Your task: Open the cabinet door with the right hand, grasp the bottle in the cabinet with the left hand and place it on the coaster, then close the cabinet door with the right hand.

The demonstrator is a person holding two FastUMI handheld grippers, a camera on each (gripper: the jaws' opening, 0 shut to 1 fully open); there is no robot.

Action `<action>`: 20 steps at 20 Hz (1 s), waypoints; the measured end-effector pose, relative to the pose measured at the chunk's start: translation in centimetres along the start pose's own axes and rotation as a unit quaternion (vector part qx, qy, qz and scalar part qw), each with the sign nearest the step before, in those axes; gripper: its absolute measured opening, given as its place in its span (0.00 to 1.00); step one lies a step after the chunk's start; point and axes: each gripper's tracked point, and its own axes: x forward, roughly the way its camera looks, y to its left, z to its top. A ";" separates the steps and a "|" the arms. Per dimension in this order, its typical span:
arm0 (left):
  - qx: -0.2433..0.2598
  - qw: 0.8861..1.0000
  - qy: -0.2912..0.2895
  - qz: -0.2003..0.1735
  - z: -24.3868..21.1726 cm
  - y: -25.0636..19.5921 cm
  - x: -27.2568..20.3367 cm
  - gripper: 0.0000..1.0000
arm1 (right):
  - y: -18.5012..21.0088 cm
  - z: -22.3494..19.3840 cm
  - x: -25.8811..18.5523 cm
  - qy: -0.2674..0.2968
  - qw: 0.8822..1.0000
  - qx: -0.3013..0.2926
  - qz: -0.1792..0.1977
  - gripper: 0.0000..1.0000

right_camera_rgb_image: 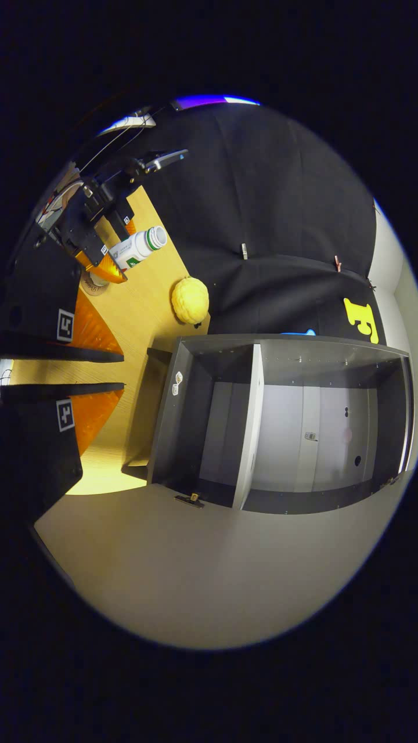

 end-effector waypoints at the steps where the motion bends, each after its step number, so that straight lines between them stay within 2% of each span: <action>1: 0.006 1.000 0.000 0.003 0.0 0.1 -0.1 0.91 | 0.1 0.0 -0.1 0.000 1.000 0.002 0.000 0.21; 2: 0.008 1.000 0.001 -0.003 0.2 -0.2 0.0 0.98 | 0.1 0.1 -0.2 0.000 1.000 0.004 0.000 0.21; 4: 0.006 1.000 0.004 -0.019 0.6 -0.9 0.3 0.98 | 0.2 0.3 -0.4 0.000 1.000 0.005 -0.002 0.21; 7: 0.012 1.000 -0.007 -0.023 3.1 -1.0 0.3 0.98 | -0.1 2.3 -1.2 -0.015 1.000 0.011 -0.012 0.22; 10: 0.021 0.999 -0.027 -0.026 7.4 -0.9 0.0 0.98 | -0.8 5.1 -2.1 -0.040 0.999 0.014 -0.023 0.21; 11: 0.019 0.999 -0.032 -0.033 9.0 -1.2 -0.2 0.98 | -1.0 6.2 -2.7 -0.048 0.998 0.014 -0.027 0.26; 13: 0.010 0.998 -0.045 -0.045 12.7 -1.5 -0.8 0.97 | -1.2 8.9 -4.1 -0.068 0.997 0.021 -0.029 0.28; 16: -0.003 0.997 -0.051 -0.054 17.7 -1.5 -2.3 0.99 | -1.0 12.0 -6.4 -0.081 0.996 0.022 -0.022 0.24; 19: -0.008 0.996 -0.051 -0.066 22.4 -1.8 -4.1 0.97 | -0.5 16.2 -10.2 -0.113 0.993 0.014 -0.009 0.65; 20: -0.001 0.997 -0.049 -0.062 23.7 -1.3 -4.6 0.97 | -0.3 17.5 -11.8 -0.128 0.992 0.013 -0.004 0.66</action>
